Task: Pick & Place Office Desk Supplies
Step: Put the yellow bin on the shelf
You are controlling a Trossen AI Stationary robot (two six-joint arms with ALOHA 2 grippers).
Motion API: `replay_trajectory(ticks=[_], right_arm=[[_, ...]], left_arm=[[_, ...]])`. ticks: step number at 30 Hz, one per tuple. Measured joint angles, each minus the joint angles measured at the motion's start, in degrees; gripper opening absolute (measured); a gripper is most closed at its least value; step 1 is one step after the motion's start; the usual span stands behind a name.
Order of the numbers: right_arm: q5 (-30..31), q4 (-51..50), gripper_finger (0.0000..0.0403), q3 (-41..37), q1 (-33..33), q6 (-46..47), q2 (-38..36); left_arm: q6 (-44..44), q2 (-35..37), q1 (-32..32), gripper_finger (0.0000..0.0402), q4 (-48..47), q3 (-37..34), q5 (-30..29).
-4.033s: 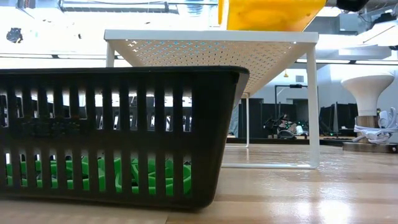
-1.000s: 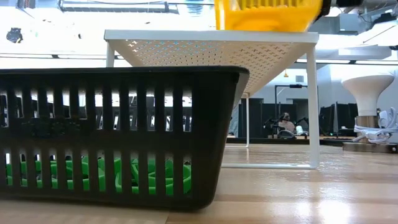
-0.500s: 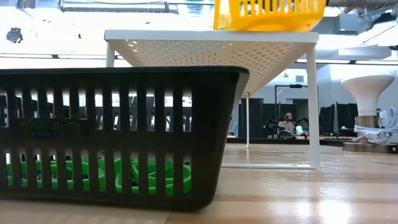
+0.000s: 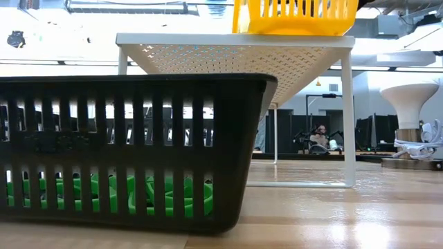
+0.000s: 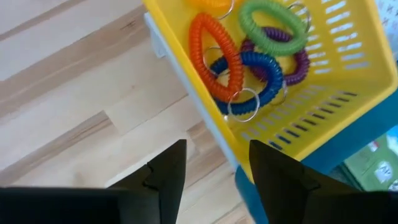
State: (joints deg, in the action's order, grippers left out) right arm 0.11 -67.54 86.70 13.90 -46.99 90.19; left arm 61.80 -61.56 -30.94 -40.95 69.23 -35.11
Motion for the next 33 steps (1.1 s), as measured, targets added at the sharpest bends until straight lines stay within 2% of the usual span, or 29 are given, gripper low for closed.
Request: replay_trajectory(ticks=[5,12,15,19,25,30,33], right_arm=[[0.2,-1.2,0.0168,1.1,1.7,3.6,-1.3],[4.3,-3.5,0.0168,8.8,5.0,12.0,-1.5],[4.5,-3.6,0.0165,11.8,6.5,19.7,-1.4],[4.4,-2.5,0.0156,15.5,9.0,36.4,-1.4],[5.1,9.8,0.0134,16.3,16.2,59.8,-1.1],[11.9,22.8,0.0104,16.3,23.0,67.6,4.3],[15.0,27.4,0.0070,16.3,25.7,71.2,8.9]], left_arm=[[0.0,0.0,-0.1,0.0106,-0.1,0.0,0.0],[-0.4,0.0,-0.9,0.0106,-0.2,0.0,0.3],[-1.2,0.0,-1.6,0.0106,-0.1,0.0,1.1],[-1.6,-0.5,-4.0,0.0106,-0.2,0.0,3.6],[-1.3,-2.0,-10.0,0.0106,-0.2,0.0,5.1],[-1.0,-3.1,-13.7,0.0106,-0.5,0.0,5.3],[-1.0,-3.1,-14.8,0.0106,-1.1,0.0,5.3]])
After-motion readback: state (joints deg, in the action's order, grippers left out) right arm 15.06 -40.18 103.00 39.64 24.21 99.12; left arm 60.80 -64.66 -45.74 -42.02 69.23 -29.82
